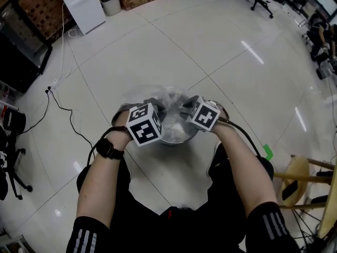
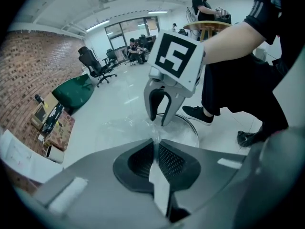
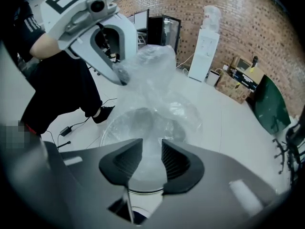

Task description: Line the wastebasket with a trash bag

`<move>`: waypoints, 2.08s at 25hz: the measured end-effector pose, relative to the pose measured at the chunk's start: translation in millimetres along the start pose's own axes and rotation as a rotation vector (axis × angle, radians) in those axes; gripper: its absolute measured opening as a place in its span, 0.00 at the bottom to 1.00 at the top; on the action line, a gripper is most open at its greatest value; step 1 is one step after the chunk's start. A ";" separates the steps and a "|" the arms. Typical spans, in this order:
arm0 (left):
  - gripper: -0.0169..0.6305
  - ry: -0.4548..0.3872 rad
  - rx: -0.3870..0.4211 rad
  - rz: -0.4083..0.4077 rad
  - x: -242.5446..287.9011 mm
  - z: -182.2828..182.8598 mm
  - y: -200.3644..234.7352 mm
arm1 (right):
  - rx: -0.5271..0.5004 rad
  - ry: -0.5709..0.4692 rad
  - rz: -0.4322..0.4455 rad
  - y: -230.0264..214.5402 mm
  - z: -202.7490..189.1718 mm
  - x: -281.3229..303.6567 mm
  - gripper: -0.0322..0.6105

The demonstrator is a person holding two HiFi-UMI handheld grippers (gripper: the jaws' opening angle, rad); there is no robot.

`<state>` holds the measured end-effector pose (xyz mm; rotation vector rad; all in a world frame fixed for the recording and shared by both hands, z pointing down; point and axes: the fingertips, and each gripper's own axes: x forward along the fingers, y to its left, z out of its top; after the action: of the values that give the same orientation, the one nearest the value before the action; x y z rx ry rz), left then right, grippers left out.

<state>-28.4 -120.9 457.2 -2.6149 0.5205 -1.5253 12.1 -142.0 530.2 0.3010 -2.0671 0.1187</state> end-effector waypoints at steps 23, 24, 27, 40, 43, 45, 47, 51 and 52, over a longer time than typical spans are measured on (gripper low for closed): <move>0.02 0.103 0.246 -0.212 96.2 -0.5 -90.4 | 0.277 -0.209 0.317 -0.5 41.7 -17.3 0.27; 0.02 0.098 0.250 -0.211 96.5 2.5 -91.4 | 0.269 -0.190 0.321 2.3 38.5 -12.2 0.27; 0.02 0.083 0.248 -0.206 95.5 8.2 -90.1 | 0.219 -0.124 0.304 6.8 27.9 1.0 0.26; 0.21 -0.071 0.165 -0.215 49.7 28.2 -72.0 | 0.155 -0.066 0.105 -34.6 11.3 -23.3 0.06; 0.23 -0.128 0.138 -0.184 28.0 32.2 -57.7 | 0.141 0.001 0.068 -44.6 -9.0 -34.3 0.06; 0.23 -0.146 0.126 -0.149 14.5 30.2 -44.7 | 0.133 0.037 0.054 -48.6 -22.1 -39.5 0.06; 0.24 -0.159 0.107 -0.114 2.0 26.4 -30.3 | 0.129 0.071 0.054 -48.3 -32.5 -42.8 0.06; 0.27 -0.108 0.071 -0.065 -8.4 4.6 -6.8 | 0.127 0.172 0.060 -43.5 -59.7 -43.6 0.06; 0.29 -0.076 0.070 -0.059 -6.4 -4.3 -3.9 | 0.129 0.200 0.057 -43.1 -67.3 -44.0 0.06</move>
<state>-34.1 -114.7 455.0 -2.6454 0.3802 -1.4253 100.8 -162.3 523.4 0.2967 -1.8733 0.3053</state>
